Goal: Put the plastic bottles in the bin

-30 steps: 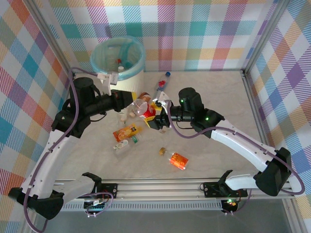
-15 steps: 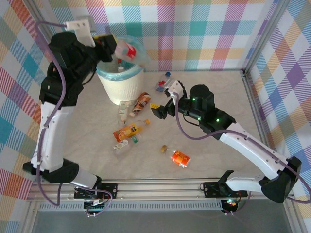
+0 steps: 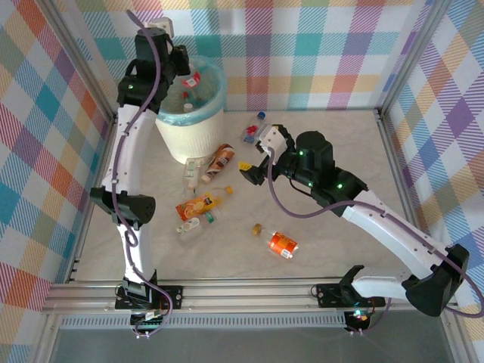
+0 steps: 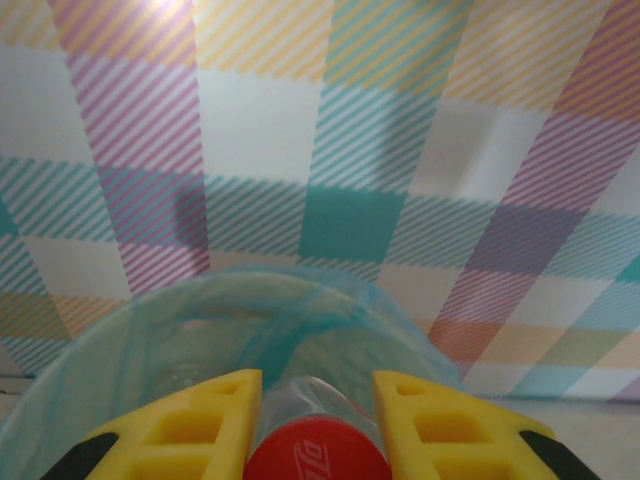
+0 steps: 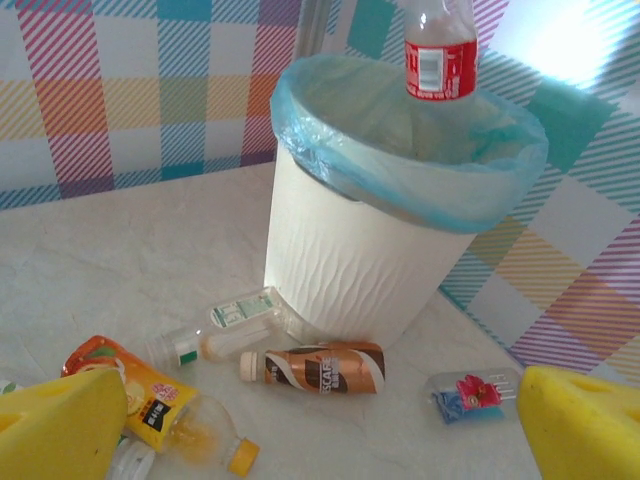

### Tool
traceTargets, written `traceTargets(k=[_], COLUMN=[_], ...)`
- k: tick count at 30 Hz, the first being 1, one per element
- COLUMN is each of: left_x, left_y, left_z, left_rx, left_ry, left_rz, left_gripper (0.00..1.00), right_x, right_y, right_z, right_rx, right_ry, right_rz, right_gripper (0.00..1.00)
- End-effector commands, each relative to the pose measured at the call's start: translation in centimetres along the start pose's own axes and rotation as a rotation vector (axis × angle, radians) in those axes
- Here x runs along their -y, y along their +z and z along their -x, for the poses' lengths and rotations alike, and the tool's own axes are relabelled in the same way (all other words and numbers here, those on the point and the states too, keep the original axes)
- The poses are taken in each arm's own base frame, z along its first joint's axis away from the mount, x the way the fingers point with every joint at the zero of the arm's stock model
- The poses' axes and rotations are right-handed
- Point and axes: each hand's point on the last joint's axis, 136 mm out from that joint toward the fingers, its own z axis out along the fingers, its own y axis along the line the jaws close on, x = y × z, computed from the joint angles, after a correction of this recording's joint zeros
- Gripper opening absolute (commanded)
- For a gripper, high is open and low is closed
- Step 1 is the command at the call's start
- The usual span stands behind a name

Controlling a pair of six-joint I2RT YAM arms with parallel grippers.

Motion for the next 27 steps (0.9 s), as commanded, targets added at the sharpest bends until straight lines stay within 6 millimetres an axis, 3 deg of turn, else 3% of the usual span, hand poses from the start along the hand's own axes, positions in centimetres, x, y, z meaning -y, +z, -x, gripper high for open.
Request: traceTargets(k=[1, 6, 16, 27], left_x=[0.1, -0.2, -3.2, -3.6], left_y=[-0.1, 2.5, 6.8, 10.4], left_z=[1.4, -1.2, -9.5, -17.0], left_rx=[0.047, -0.008, -0.240, -0.426], left_ry=[0.013, 0.054, 0.159, 0.138], left_rz=[-0.019, 0.008, 0.141, 0.098], left_gripper=[0.00, 0.00, 0.00, 0.00], right_x=[-0.3, -0.8, -1.5, -1.9], right_y=[0.1, 0.4, 1.2, 2.2], right_z=[0.1, -0.8, -2.3, -3.1], right_rx=[-0.005, -0.020, -0.067, -0.105], right_ry=[-0.003, 0.019, 0.025, 0.045], right_rz=[0.028, 0.048, 0.079, 0.107], right_gripper=[1.00, 1.00, 1.00, 1.00])
